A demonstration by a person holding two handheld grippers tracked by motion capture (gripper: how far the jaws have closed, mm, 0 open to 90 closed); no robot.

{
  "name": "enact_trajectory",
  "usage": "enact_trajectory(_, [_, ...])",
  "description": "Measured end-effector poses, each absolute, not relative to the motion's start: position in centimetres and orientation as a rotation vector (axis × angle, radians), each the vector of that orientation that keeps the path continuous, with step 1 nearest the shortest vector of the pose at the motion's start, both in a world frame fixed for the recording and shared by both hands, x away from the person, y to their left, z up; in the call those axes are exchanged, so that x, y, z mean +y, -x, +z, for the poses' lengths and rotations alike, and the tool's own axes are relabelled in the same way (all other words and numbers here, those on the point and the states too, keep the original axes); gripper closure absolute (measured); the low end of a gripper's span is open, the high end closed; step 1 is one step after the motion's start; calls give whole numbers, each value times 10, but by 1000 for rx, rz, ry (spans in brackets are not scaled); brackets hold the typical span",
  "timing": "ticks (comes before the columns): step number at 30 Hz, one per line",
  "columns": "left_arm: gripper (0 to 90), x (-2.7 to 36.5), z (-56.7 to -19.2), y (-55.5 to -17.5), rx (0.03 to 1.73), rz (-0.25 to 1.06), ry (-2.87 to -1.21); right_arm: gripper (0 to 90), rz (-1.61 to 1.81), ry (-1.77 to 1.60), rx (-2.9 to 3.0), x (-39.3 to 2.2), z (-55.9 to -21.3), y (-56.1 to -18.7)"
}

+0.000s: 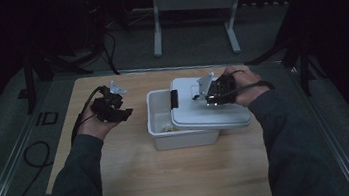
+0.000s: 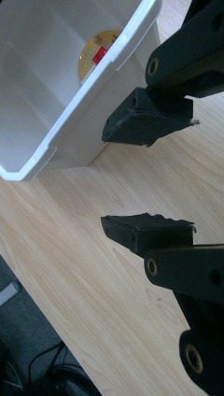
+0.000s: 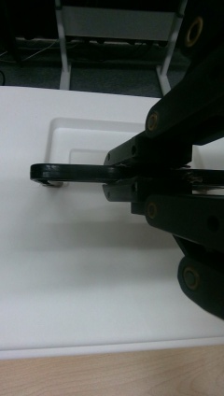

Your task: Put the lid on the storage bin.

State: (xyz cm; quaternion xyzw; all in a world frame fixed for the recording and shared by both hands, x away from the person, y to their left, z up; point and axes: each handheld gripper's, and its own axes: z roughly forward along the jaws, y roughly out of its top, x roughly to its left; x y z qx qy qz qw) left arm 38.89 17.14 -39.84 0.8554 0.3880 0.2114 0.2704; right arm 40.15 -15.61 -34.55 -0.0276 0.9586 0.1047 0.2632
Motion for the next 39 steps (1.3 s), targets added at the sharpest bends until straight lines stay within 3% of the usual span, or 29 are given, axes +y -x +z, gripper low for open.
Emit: enact_trajectory(39, [528,175,-397,-389,1052,576,-2300,844,323,166,2590,-113,-345,-400])
